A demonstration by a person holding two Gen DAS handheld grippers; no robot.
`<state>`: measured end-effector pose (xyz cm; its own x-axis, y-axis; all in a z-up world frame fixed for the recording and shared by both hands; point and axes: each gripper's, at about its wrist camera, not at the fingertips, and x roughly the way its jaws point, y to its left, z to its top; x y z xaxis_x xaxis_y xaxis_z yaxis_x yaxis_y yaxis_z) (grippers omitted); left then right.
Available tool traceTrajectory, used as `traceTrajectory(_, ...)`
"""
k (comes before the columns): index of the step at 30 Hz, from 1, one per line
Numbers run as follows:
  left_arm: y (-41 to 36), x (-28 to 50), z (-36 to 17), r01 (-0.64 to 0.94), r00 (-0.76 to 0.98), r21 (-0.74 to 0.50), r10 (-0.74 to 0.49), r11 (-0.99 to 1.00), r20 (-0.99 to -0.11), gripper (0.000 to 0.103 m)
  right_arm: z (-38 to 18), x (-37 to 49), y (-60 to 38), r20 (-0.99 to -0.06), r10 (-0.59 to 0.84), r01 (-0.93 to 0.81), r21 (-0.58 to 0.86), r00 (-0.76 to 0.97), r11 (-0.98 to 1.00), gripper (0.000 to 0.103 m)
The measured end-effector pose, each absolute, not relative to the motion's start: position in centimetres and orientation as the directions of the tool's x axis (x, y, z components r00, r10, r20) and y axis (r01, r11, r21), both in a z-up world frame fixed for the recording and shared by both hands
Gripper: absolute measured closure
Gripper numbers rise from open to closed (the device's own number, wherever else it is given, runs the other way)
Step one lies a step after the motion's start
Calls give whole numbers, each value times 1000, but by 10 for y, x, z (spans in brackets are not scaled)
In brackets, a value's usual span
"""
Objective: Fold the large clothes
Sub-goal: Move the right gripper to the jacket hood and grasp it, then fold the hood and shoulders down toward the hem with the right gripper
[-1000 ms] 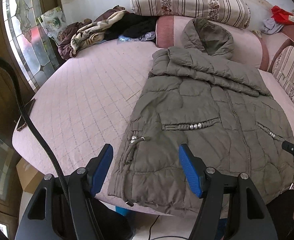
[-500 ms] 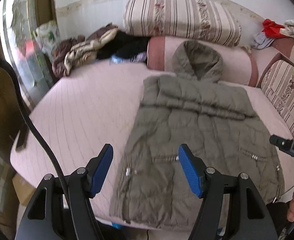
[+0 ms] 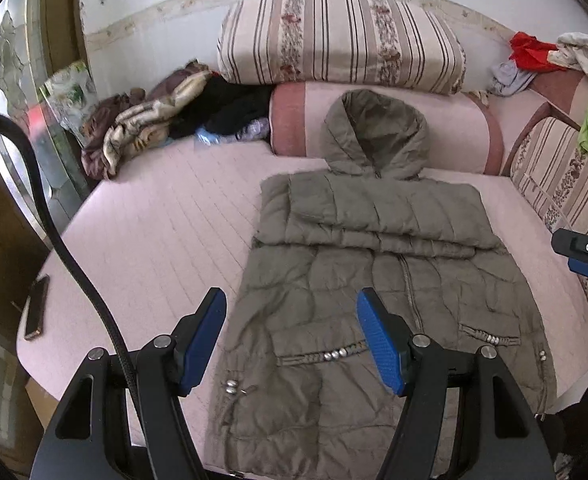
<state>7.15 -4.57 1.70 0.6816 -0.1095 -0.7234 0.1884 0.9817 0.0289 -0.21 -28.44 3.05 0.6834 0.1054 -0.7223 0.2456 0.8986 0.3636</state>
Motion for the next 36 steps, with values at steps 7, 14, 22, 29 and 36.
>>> traceTrajectory(7, -51, 98, -1, 175, 672, 32, -96, 984, -734, 36, 29, 26, -315, -764, 71, 317, 348, 641, 882, 19)
traceTrajectory(14, -46, 147, -38, 78, 693, 59, -11, 995, -721, 36, 66, 90, -335, -752, -14, 354, 293, 659, 888, 19)
traceTrajectory(22, -33, 202, -81, 44, 676, 44, 2, 998, -737, 36, 77, 222, -344, -750, -74, 396, 260, 658, 881, 19)
traceTrajectory(29, -13, 226, -109, 17, 661, 15, 0, 1000, -750, 36, 35, 358, -329, -749, 14, 381, 354, 663, 854, 19)
traceTrajectory(36, 1, 244, -124, -2, 603, -52, -40, 999, -797, 36, 0, 489, -304, -740, 65, 396, 430, 670, 811, 19)
